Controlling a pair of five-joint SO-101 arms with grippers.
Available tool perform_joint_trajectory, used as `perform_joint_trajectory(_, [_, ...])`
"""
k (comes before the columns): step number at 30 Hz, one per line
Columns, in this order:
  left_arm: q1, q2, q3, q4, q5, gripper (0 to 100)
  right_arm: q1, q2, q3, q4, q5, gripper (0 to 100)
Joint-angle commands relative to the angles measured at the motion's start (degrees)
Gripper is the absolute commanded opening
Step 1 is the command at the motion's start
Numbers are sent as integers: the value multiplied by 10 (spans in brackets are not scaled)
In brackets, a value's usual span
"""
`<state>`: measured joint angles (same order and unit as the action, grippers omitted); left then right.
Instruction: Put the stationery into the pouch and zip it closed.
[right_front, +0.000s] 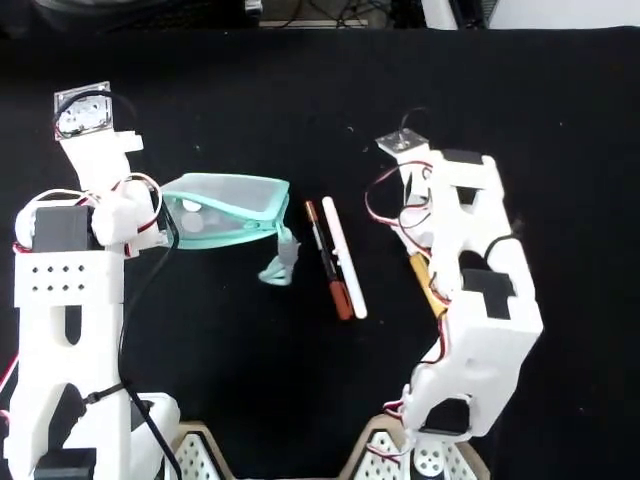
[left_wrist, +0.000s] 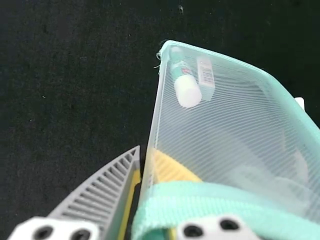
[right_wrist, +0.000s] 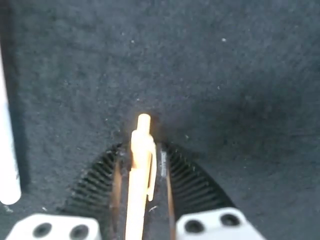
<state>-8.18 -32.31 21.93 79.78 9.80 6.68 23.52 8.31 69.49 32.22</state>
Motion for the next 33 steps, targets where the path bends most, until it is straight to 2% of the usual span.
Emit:
perform_joint_trajectory(1, [-18,4,-2,1,-2,33,22,-79,7,0,7,12])
perform_joint_trajectory(4, [-18,4,-2,1,-2,34,19,-189,59,-1,8,12])
perform_joint_trajectory(10, [-18,4,-1,1,-3,34,-49,-433,163,-4,0,12])
perform_joint_trajectory(14, [-18,4,1,1,-22,34,-101,-585,188,-26,-57,12])
perform_joint_trajectory(23, [-17,4,3,2,-25,34,-294,-850,238,-204,-202,12])
perform_joint_trajectory(28, [-17,4,6,2,-24,34,-403,-931,259,-316,-235,12])
perform_joint_trajectory(33, [5,4,12,2,-24,34,-502,-940,259,-385,-236,12])
